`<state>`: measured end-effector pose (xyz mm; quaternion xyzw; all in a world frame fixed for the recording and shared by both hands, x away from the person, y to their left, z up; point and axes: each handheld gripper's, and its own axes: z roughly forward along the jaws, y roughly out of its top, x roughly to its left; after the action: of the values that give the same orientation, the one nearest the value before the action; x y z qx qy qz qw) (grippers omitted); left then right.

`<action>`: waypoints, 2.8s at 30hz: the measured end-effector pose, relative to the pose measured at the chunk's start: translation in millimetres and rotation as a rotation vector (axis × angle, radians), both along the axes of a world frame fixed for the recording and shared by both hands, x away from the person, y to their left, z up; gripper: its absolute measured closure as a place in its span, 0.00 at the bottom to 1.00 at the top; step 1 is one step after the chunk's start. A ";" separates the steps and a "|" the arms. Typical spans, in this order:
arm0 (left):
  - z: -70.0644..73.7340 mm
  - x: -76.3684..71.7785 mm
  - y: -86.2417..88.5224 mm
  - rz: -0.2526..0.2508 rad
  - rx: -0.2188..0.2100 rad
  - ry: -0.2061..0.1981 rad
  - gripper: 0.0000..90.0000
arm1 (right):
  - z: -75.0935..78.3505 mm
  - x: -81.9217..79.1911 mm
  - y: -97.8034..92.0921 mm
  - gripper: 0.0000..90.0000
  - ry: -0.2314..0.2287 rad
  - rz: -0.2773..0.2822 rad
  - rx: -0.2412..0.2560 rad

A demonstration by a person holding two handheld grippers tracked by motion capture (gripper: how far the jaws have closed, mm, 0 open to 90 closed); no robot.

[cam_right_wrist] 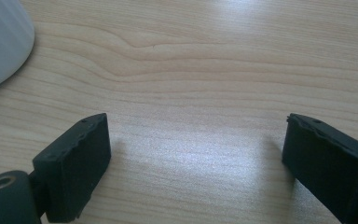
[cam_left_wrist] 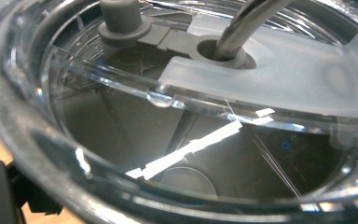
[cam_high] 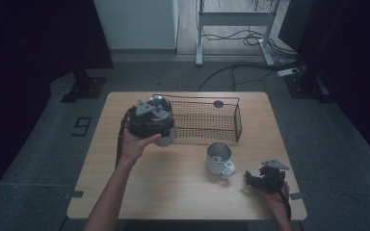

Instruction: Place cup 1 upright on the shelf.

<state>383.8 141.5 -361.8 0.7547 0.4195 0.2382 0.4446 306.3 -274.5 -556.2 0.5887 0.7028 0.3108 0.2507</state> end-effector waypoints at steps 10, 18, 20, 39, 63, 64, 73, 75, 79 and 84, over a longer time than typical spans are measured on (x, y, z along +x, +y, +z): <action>7.3 5.1 -5.9 -0.004 0.000 -0.010 0.05 | 0.0 0.3 -0.5 0.09 0.000 -0.006 0.000; 12.7 12.1 -10.1 -0.011 -0.001 -0.015 0.05 | 0.0 0.3 -0.6 0.09 0.000 -0.005 0.001; 13.7 13.6 -11.0 -0.009 0.003 -0.018 0.05 | 0.0 0.5 -0.9 0.09 0.000 -0.005 0.001; 25.5 24.4 -14.0 -0.003 0.001 -0.028 0.05 | 0.0 0.6 -1.1 0.09 -0.001 -0.006 0.000; 29.6 47.9 -27.3 -0.012 0.007 -0.024 0.05 | 0.0 0.8 -1.2 0.09 -0.001 -0.008 0.000; 29.0 49.3 -27.9 -0.011 0.007 -0.022 0.05 | 0.1 0.8 -1.2 0.09 0.000 -0.009 -0.001; 22.7 63.2 -31.7 -0.010 0.015 -0.003 0.05 | 0.0 0.8 -1.3 0.09 -0.001 -0.008 -0.001; 21.3 66.8 -32.2 -0.010 0.014 0.001 0.05 | 0.0 0.8 -1.3 0.09 -0.001 -0.008 0.000; 18.6 72.6 -34.4 -0.012 0.015 0.007 0.05 | 0.0 0.8 -1.2 0.09 -0.001 -0.008 -0.001; 16.3 79.7 -36.5 -0.013 0.015 0.011 0.05 | 0.0 0.8 -1.2 0.09 -0.001 -0.008 -0.001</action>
<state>463.5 104.9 -345.4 0.7618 0.4154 0.2344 0.4383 307.1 -275.7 -556.1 0.5914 0.7004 0.3096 0.2526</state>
